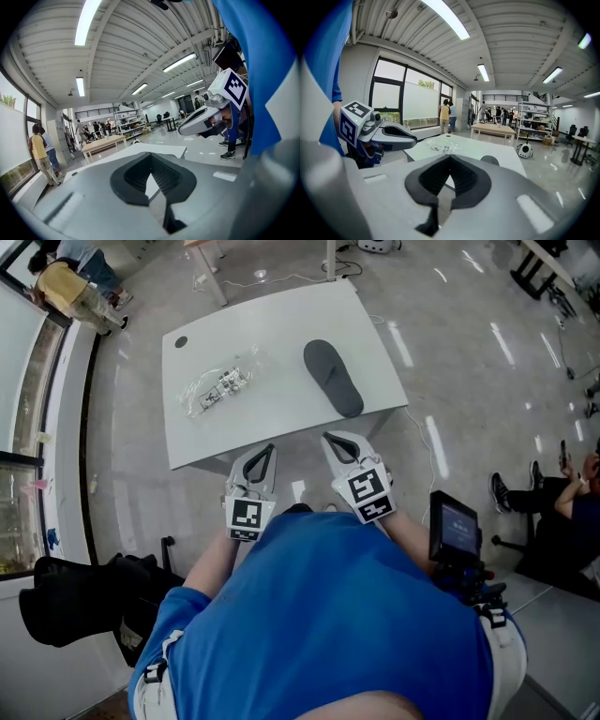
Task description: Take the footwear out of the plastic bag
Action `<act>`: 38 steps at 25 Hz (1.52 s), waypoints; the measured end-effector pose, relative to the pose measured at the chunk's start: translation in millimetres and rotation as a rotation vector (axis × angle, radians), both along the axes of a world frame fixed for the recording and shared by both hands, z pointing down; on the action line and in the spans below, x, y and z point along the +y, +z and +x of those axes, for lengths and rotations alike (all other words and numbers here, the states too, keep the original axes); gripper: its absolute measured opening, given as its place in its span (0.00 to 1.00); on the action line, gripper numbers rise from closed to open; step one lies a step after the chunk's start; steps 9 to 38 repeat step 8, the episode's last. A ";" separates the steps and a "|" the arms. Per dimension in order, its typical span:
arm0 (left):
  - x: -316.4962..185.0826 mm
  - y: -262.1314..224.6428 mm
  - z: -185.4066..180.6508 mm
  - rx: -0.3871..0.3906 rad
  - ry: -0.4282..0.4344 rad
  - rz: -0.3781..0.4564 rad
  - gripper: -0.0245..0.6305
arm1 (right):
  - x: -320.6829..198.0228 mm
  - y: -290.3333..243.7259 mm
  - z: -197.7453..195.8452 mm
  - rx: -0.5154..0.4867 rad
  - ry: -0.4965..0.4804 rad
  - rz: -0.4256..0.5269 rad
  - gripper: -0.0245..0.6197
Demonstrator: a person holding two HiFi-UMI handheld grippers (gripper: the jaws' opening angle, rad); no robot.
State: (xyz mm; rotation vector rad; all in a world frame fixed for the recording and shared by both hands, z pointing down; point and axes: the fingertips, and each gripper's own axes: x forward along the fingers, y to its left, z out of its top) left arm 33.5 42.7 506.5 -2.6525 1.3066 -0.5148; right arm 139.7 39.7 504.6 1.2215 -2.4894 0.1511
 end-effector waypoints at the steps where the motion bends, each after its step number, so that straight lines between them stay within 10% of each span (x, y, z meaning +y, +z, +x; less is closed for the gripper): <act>1: 1.2 -2.1 6.1 -0.002 0.001 -0.001 0.05 | 1.7 -1.7 5.9 0.001 -0.002 0.000 0.04; 38: -5.5 -2.0 18.5 -0.018 -0.002 0.007 0.05 | -6.1 -2.0 16.1 0.001 -0.013 0.012 0.04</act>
